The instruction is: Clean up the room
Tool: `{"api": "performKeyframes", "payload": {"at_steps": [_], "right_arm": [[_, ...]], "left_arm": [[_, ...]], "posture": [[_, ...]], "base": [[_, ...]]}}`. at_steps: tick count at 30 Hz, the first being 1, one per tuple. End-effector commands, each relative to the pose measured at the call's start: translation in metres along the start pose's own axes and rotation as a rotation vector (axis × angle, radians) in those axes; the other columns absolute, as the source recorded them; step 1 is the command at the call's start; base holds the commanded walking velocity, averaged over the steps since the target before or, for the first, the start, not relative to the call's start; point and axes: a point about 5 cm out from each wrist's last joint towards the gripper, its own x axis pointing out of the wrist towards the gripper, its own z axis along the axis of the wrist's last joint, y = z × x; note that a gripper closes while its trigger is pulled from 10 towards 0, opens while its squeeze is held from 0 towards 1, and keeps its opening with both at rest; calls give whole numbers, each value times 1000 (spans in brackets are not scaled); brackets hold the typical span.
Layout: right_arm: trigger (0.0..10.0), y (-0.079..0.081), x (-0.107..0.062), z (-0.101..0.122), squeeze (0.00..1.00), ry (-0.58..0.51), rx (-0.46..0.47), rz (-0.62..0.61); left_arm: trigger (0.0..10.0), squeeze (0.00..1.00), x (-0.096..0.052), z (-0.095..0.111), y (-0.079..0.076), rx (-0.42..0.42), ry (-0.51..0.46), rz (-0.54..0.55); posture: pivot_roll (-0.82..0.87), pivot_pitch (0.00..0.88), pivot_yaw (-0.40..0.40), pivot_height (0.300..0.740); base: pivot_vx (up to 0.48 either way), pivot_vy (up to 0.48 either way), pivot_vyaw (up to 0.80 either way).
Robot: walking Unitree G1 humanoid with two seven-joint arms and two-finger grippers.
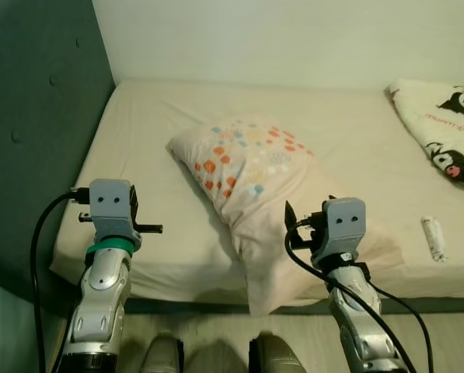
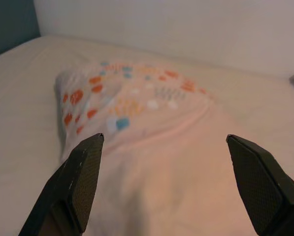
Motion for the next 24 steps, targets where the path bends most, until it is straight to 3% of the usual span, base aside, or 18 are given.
{"api": "performKeyframes", "payload": {"at_steps": [1, 11, 20, 22, 24], "right_arm": [[10000, 0, -3, -4, 0, 18, -8, -1], [10000, 1, -3, -5, 0, 21, 7, -7], [10000, -1, -3, -5, 0, 25, 10, -29], [10000, -6, -3, -4, 0, 26, -19, -62], [10000, -16, -1, -1, 0, 11, -127, -121]], "left_arm": [[10000, 0, -2, -4, -2, 3, 23, -11], [10000, 0, -1, -3, -2, 7, 24, -13], [10000, 0, 1, -2, -10, 0, 21, -38], [10000, 0, 5, 2, -16, -11, 13, -60], [10000, 0, 11, 7, -27, -41, 16, -107]], "posture": [[-43, 9, -27, 605], [-40, 15, -20, 555], [-41, 21, -18, 546], [-42, 27, -18, 546], [-43, 39, -20, 546]], "base": [[0, 0, 0], [0, 0, 0], [0, 0, 0], [0, 0, 0], [0, 0, 0]]}}
